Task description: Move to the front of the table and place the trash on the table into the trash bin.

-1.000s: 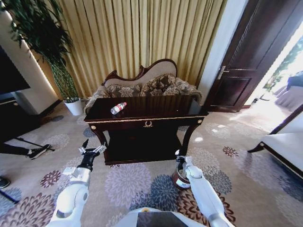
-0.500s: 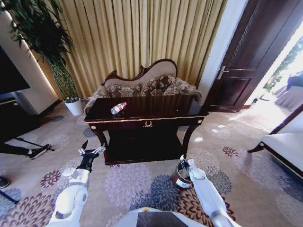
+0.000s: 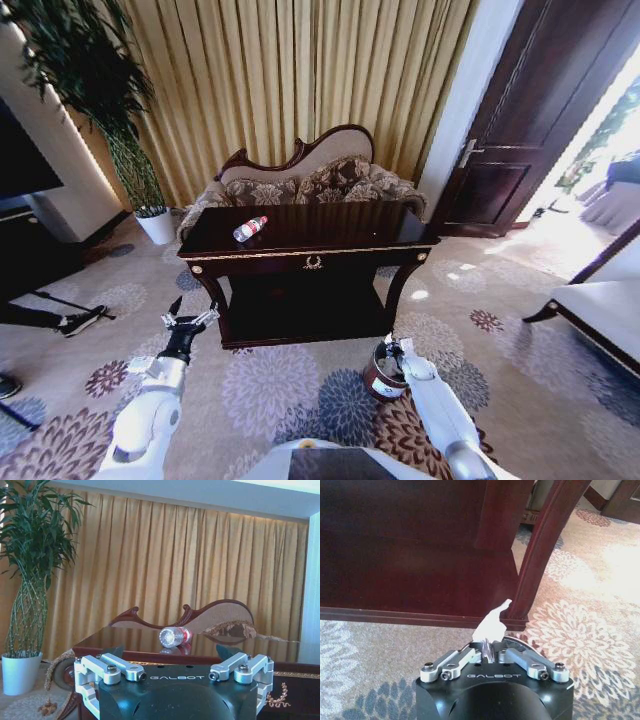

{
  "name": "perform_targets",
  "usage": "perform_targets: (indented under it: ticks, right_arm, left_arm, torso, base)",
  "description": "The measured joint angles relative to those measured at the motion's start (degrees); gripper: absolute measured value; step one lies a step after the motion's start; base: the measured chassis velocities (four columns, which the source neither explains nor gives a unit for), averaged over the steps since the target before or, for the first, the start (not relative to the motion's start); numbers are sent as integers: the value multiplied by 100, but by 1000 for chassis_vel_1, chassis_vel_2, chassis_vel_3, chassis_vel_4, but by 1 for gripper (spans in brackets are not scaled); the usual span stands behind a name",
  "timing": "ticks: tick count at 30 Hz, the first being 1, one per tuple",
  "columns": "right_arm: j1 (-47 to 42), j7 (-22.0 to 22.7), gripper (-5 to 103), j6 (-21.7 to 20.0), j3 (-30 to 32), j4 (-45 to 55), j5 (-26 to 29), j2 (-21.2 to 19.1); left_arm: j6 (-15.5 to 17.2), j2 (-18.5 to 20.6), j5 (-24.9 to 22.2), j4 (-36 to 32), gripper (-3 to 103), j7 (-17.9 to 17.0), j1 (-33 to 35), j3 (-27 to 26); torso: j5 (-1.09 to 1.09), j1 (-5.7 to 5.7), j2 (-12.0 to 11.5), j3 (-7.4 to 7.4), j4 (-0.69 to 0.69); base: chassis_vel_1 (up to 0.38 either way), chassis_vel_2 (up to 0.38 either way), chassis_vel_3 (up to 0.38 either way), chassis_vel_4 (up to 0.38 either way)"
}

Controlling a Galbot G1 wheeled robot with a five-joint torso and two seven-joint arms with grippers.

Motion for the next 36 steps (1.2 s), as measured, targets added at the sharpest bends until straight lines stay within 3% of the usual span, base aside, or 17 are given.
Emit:
perform_targets:
  ticks: [1, 10, 13, 15, 18, 19, 22, 23, 26, 27, 29, 36]
  right_arm:
    - [-15, 0, 18, -31, 15, 48, 0, -27]
    - [-54, 0, 46, -112, 27, 215, 9, -16]
    - [-88, 0, 62, -112, 36, 316, 44, 23]
    - [-104, 0, 62, -112, 42, 369, 82, 27]
    - [-254, 0, 79, -40, 91, 888, 604, 24]
    - [-254, 0, 79, -40, 91, 888, 604, 24]
    - [-412, 0, 95, 183, 204, 1796, 1504, 34]
    - [-412, 0, 95, 183, 204, 1796, 1504, 34]
    - [-810, 3, 100, 297, 494, 3219, 2163, 39]
    - [-810, 3, 100, 297, 494, 3219, 2163, 39]
    - [-1116, 3, 100, 297, 623, 4230, 2408, 50]
    - [-1517, 2, 100, 183, 544, 5873, 2511, 122]
  left_arm:
    - [-3, 0, -1, 4, 100, 4, 3, 0]
    - [-11, -9, -5, -7, 100, 13, 1, 1]
    - [-12, -6, -7, -12, 100, 14, -1, 10]
    - [-12, -6, -7, -18, 100, 15, -1, 17]
    - [-12, -7, -7, -49, 100, 14, 3, 20]
    - [-12, -7, -7, -49, 100, 14, 3, 20]
    - [-7, -7, -4, -52, 100, 9, 1, 19]
    - [-7, -7, -4, -52, 100, 9, 1, 19]
    - [6, 0, -3, -58, 100, -5, 8, 1]
    - [6, 0, -3, -58, 100, -5, 8, 1]
    - [7, -19, -1, -36, 100, -23, -22, 1]
    - [27, -45, 18, -41, 100, -91, -87, 77]
  torso:
    - [0, 0, 0, 0, 1]
    - [1, 0, 0, 0, 2]
    - [0, 0, 0, 0, 2]
    - [1, 0, 0, 0, 2]
    - [2, 0, 0, 0, 0]
    - [2, 0, 0, 0, 0]
    - [0, 0, 0, 0, 5]
    - [0, 0, 0, 0, 5]
    - [-2, 0, 0, 0, 0]
    - [-2, 0, 0, 0, 0]
    - [-2, 0, 0, -1, 1]
    - [-2, 0, 1, -1, 1]
  base:
    - [0, 0, 0, 0]
    - [0, 0, 0, 0]
    - [0, 0, 0, 0]
    - [0, 0, 0, 0]
    - [0, 0, 0, 0]
    - [0, 0, 0, 0]
    - [0, 0, 0, 0]
    - [0, 0, 0, 0]
    - [0, 0, 0, 0]
    - [0, 0, 0, 0]
    - [0, 0, 0, 0]
    - [0, 0, 0, 0]
